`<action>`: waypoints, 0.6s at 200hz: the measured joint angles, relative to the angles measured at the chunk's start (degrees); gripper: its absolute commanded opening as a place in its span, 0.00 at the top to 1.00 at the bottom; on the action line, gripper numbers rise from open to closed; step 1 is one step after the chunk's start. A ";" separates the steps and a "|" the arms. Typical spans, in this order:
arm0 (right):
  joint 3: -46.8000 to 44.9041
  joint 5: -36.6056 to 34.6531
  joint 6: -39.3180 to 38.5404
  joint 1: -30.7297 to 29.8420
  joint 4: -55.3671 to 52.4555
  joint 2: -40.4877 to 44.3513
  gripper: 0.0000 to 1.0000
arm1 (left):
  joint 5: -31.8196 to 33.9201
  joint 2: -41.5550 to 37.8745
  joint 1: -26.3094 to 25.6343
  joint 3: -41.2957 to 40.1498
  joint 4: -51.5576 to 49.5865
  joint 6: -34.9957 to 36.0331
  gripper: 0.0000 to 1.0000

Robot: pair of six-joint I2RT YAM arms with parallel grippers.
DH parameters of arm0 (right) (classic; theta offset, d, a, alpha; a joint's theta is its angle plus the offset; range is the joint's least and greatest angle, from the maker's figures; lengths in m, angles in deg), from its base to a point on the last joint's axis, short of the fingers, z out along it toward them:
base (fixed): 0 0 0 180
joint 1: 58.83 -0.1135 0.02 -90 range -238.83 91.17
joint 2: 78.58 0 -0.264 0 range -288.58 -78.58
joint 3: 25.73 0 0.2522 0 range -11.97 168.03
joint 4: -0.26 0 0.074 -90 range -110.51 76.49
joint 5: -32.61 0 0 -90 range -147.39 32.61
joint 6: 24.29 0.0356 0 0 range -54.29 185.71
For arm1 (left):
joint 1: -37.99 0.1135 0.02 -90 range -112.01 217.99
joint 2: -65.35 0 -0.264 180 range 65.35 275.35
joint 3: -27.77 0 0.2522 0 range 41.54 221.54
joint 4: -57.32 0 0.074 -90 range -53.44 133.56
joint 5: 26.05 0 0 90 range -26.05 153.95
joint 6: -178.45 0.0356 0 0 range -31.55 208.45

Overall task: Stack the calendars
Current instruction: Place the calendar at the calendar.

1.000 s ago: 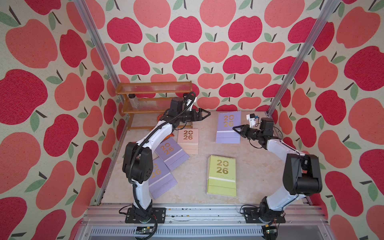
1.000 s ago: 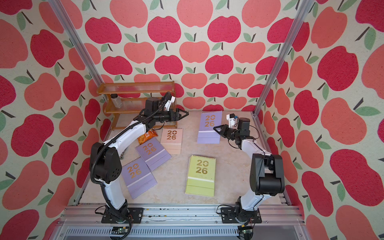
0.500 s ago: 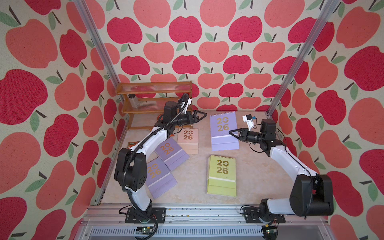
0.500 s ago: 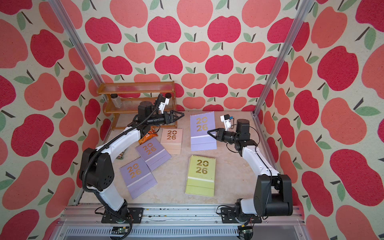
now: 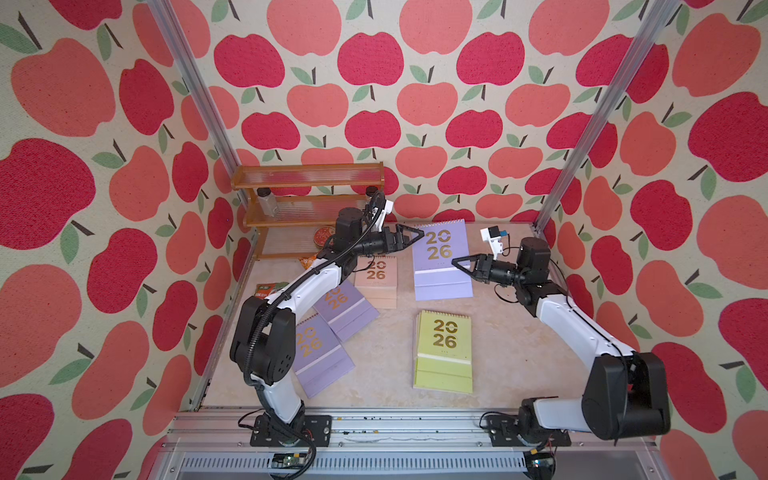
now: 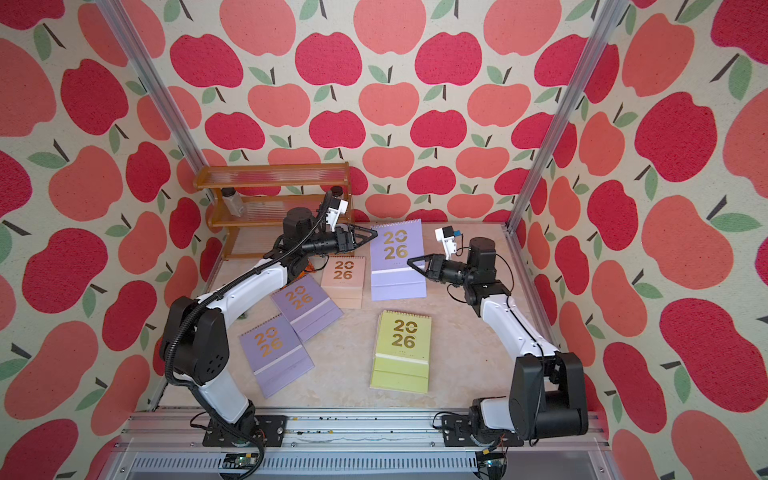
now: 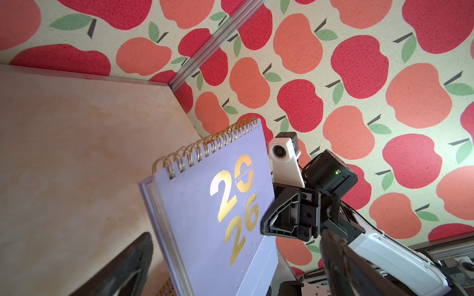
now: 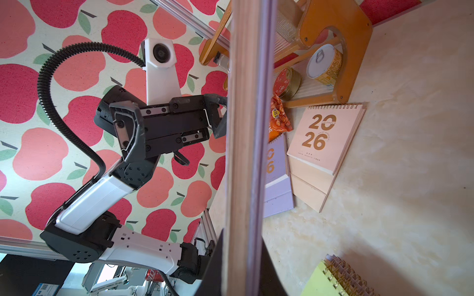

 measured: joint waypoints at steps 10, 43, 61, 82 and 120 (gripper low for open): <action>0.00 0.04 1.03 0.02 1.33 -0.04 1.00 | -0.17 0.57 -0.31 0.00 0.55 -0.79 0.11; 0.00 0.68 4.02 -0.39 5.29 -0.70 1.00 | -1.03 2.82 -0.92 -0.02 2.38 -2.47 0.29; 0.00 0.87 5.49 -0.66 6.69 -1.16 1.00 | -1.16 3.48 -1.11 -0.02 2.71 -2.71 0.36; 0.00 1.09 6.43 -0.66 8.09 -1.27 1.00 | -1.31 3.54 -1.16 0.00 3.10 -2.97 0.48; -0.26 1.49 6.99 -0.81 9.09 -1.31 1.00 | -1.97 3.54 -0.76 0.11 4.09 -3.91 0.81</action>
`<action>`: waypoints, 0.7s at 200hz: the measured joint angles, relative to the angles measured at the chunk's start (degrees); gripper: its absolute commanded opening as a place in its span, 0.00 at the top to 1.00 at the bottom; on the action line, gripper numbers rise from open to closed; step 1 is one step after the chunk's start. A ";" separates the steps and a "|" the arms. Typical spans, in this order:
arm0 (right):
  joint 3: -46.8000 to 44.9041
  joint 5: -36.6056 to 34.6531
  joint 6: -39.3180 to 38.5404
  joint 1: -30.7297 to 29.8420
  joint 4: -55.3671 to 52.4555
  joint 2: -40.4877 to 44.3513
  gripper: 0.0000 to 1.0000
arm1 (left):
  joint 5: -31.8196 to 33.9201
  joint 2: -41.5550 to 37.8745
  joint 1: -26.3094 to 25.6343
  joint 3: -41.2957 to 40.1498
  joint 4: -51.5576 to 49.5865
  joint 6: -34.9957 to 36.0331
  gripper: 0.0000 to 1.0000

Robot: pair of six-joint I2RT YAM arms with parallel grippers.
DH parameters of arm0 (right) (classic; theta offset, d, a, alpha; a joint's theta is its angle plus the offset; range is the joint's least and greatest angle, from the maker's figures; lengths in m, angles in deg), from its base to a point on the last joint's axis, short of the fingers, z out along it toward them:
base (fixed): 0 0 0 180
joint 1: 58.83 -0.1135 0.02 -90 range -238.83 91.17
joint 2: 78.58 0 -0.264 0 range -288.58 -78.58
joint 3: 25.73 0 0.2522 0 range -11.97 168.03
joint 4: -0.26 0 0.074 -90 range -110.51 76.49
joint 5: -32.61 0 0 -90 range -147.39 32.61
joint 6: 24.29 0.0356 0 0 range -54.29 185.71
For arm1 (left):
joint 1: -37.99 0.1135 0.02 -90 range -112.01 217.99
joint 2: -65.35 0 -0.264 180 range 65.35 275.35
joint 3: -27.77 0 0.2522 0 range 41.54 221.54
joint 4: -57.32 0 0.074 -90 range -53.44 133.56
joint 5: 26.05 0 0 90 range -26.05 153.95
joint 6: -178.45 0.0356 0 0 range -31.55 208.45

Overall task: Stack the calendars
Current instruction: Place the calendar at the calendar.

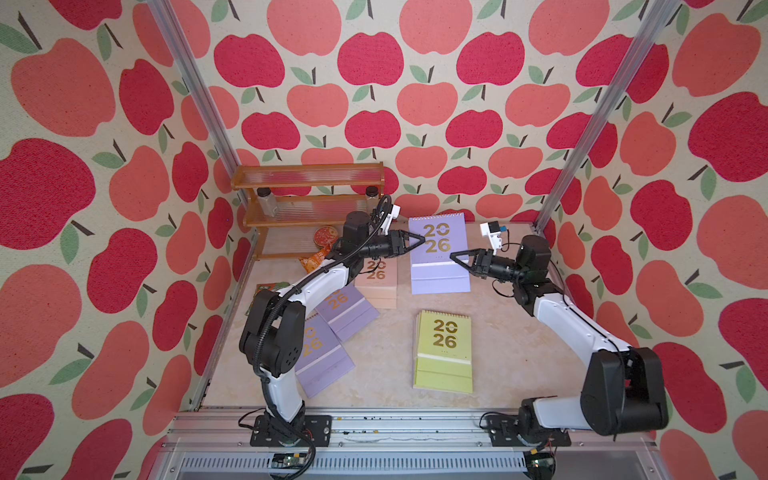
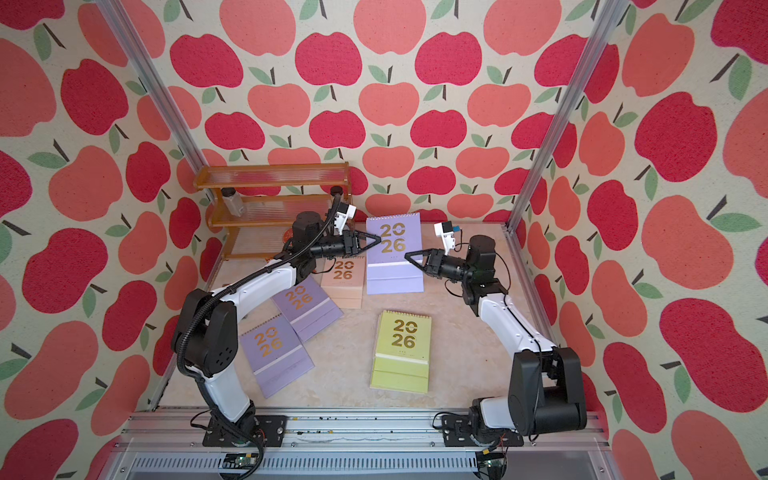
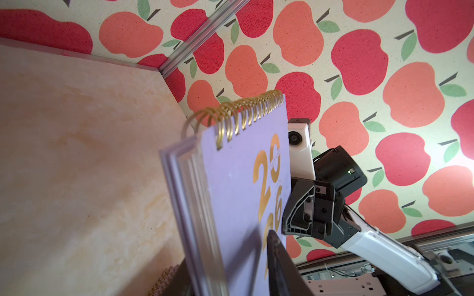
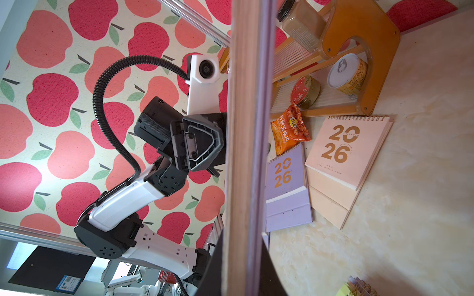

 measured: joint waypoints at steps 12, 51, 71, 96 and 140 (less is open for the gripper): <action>-0.46 0.02 0.02 0.00 0.66 -0.20 1.00 | -0.90 0.02 0.37 0.00 0.68 -0.94 0.91; -0.31 1.40 -2.80 -0.09 -1.64 -0.96 0.65 | -4.70 0.48 1.22 0.33 1.44 -2.23 1.00; 2.03 2.45 -9.53 0.70 -11.76 -0.81 0.44 | -6.95 0.59 1.81 1.03 1.11 -1.40 1.00; 5.44 4.15 -17.33 4.61 -21.46 1.38 0.34 | -9.35 0.57 2.93 1.40 0.11 0.68 1.00; 7.41 7.87 -21.14 12.85 -25.35 4.74 0.34 | -11.32 -0.33 2.86 1.38 -3.74 4.85 1.00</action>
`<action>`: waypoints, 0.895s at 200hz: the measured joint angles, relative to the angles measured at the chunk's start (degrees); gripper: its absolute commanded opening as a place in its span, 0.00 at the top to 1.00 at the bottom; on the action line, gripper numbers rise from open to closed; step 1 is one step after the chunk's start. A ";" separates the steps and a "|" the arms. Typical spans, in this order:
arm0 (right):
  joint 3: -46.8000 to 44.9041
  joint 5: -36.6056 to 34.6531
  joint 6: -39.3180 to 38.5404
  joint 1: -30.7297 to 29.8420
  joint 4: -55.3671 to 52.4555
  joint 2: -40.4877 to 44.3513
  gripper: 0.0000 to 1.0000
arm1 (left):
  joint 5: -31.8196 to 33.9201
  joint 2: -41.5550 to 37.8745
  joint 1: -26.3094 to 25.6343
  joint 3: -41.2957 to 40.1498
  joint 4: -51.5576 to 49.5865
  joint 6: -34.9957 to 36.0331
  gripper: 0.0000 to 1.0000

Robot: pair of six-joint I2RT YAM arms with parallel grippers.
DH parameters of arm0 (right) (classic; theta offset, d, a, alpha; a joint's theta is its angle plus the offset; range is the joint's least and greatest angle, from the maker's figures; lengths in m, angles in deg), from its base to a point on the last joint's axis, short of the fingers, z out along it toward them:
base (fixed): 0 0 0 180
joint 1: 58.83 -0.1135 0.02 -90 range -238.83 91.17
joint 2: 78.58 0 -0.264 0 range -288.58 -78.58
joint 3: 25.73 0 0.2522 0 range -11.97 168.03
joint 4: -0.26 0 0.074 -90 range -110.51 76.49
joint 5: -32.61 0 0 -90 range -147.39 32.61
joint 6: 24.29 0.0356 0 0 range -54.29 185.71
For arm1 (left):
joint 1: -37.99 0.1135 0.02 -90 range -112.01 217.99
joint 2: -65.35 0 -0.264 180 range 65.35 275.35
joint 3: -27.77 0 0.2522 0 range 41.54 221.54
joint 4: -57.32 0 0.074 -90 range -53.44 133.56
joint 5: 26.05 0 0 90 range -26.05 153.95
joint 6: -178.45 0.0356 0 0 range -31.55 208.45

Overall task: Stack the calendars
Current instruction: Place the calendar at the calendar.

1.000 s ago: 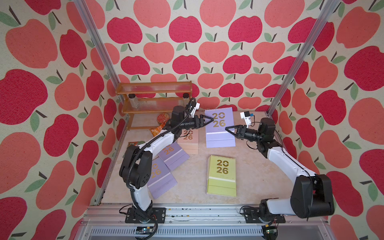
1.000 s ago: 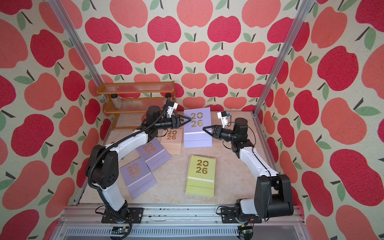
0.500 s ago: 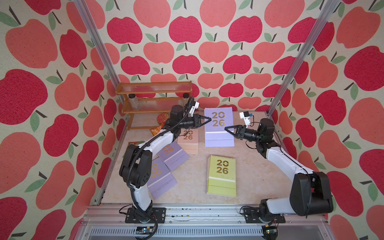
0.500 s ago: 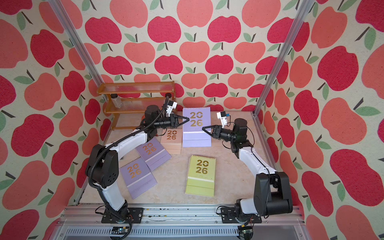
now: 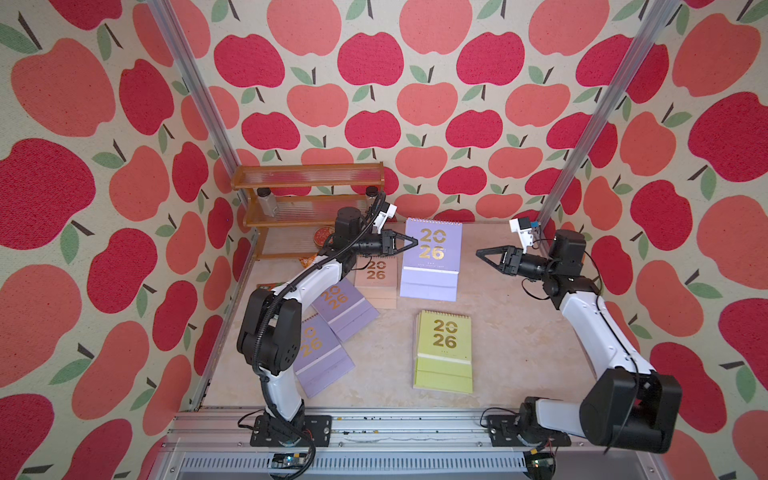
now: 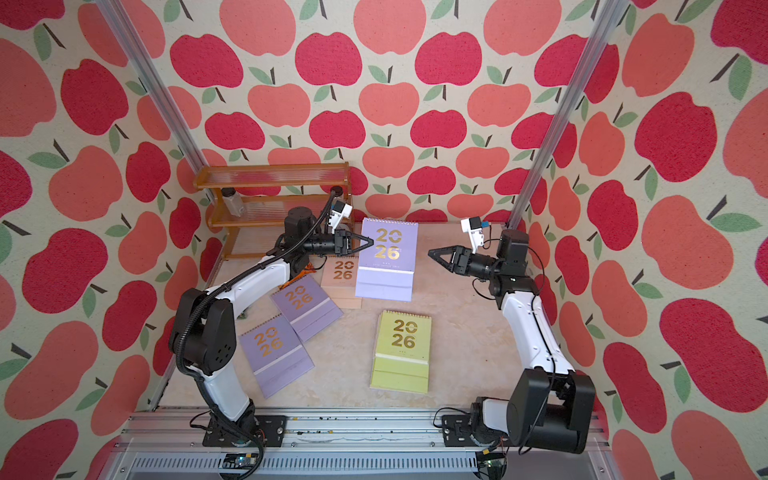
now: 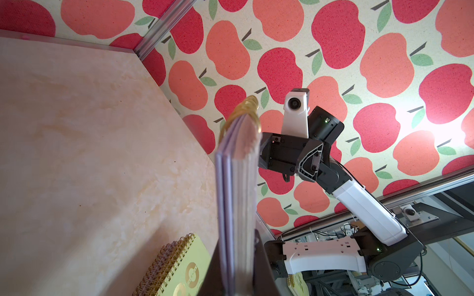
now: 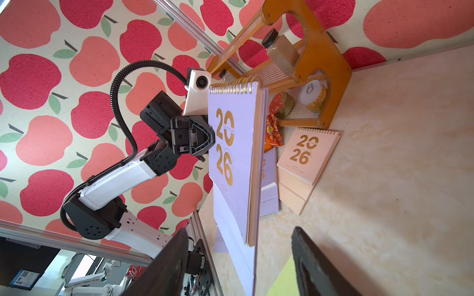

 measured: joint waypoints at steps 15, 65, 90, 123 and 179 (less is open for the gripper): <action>-0.42 1.14 0.00 -0.04 0.28 0.00 0.34 | -0.44 -0.63 -0.35 0.00 -0.57 0.61 1.00; -3.80 1.55 0.02 -2.25 2.16 0.00 0.34 | -0.87 -1.79 -2.62 -0.26 -0.37 0.79 1.00; -4.96 1.22 0.31 -5.09 4.35 0.00 0.34 | -0.90 -1.79 -3.78 -0.26 -0.26 0.76 1.00; -6.71 0.22 2.80 -7.30 9.55 0.00 0.43 | -0.87 -1.79 -4.48 -0.26 -0.17 0.68 1.00; -10.97 -1.03 11.39 -7.89 22.64 -0.02 0.70 | -0.76 -1.60 -4.55 -0.26 0.22 0.33 1.00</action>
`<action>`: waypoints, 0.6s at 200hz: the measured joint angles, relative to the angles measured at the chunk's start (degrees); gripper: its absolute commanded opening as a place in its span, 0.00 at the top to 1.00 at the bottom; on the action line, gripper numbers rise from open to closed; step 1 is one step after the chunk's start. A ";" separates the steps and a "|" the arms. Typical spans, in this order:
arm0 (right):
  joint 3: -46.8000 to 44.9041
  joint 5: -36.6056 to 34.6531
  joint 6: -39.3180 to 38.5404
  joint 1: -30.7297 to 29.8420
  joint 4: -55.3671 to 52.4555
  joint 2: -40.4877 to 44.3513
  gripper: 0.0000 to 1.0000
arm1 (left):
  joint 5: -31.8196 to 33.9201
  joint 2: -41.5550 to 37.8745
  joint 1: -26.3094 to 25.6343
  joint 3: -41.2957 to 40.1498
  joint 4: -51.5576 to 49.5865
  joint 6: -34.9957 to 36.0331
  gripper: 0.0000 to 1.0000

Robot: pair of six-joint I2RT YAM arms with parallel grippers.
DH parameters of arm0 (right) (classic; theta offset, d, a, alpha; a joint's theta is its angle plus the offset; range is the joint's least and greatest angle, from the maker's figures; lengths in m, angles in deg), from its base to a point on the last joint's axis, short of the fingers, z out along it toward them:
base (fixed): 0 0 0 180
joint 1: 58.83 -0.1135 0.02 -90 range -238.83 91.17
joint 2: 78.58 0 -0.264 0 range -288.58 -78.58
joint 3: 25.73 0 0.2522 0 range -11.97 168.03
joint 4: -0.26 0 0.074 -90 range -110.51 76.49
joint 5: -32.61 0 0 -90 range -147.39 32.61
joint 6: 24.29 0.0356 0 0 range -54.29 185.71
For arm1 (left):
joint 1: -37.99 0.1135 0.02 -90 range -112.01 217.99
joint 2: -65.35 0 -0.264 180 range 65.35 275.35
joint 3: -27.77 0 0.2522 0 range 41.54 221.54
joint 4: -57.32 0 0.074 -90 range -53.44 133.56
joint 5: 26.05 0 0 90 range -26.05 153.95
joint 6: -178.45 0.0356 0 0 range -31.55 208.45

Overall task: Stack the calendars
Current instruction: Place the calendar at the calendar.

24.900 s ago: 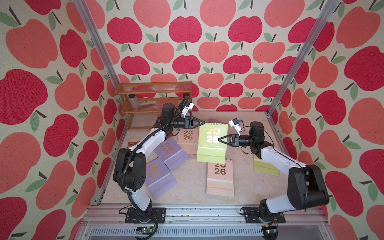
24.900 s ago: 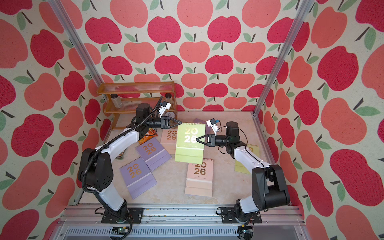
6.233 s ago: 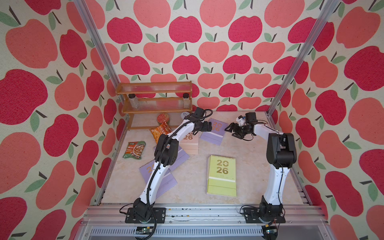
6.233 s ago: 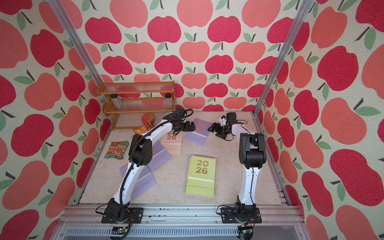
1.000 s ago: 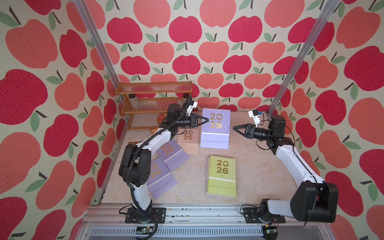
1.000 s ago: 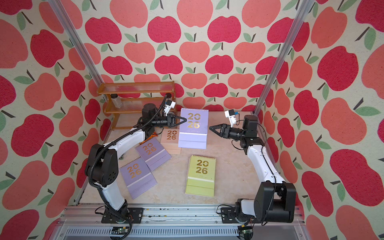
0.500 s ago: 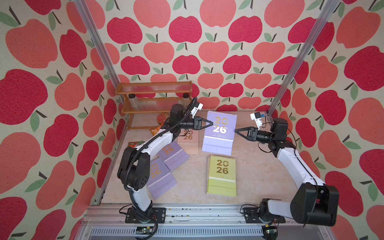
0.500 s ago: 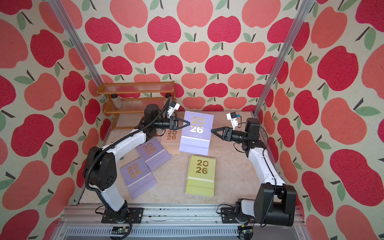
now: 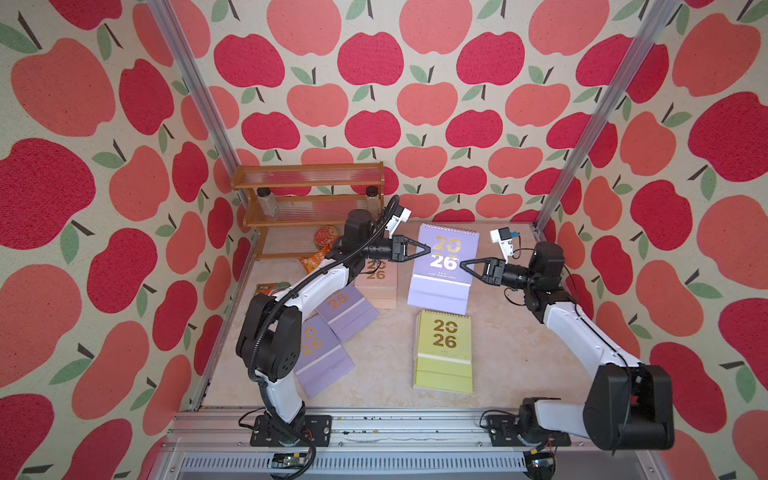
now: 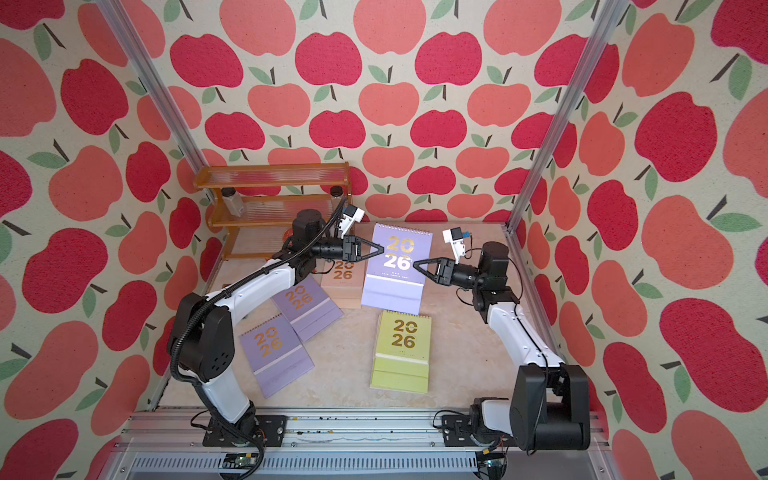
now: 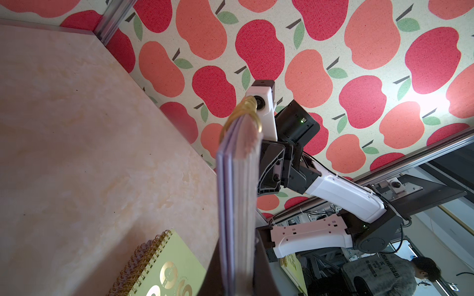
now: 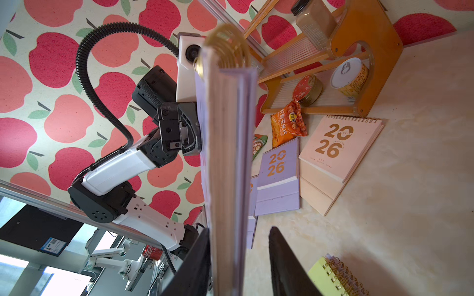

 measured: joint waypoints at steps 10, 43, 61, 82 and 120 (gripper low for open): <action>-0.11 -0.24 1.20 -0.11 1.64 0.00 0.75 | -0.02 0.09 -0.04 0.00 0.13 -0.09 1.00; -0.39 0.24 4.26 -0.59 5.86 0.02 1.00 | 0.09 0.33 0.09 -0.04 0.96 -0.44 0.91; -0.92 0.22 5.70 -0.68 7.34 0.00 1.00 | -0.02 0.42 0.11 -0.04 1.22 -0.74 0.73; -1.49 -0.04 6.67 -0.79 8.57 0.00 1.00 | -0.02 0.42 0.07 -0.11 2.03 -1.25 0.43; -1.66 -0.31 4.83 -0.68 0.61 0.52 1.00 | -0.07 0.17 1.01 -0.22 1.42 -0.24 0.14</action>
